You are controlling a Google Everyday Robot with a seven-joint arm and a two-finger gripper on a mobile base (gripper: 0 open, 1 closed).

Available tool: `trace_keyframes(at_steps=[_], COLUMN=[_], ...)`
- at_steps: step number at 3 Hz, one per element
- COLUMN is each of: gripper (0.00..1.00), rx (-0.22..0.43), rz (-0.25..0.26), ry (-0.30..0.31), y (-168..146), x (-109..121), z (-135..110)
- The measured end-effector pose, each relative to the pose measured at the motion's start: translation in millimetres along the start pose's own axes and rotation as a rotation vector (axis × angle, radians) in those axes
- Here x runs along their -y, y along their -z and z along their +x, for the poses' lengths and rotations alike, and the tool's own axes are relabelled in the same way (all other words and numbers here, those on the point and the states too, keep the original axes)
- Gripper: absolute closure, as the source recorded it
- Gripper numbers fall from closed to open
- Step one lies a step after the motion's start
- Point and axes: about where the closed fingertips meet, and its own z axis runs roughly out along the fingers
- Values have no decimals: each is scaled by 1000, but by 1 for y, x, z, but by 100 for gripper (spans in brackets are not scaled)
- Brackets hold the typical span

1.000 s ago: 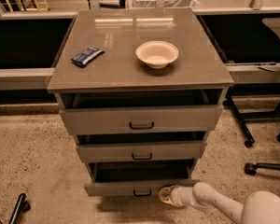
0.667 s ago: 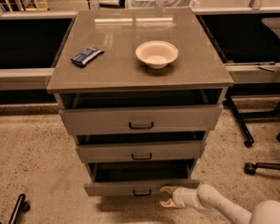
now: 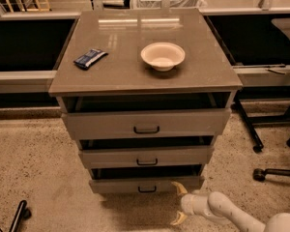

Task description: Close bottom drawer

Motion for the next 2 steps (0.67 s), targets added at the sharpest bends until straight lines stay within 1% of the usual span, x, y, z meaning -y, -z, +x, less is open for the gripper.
trace_keyframes(at_steps=[2], gripper=[0], rx=[-52], rz=[-47], ry=[-18], y=[14], x=[-10], z=[11])
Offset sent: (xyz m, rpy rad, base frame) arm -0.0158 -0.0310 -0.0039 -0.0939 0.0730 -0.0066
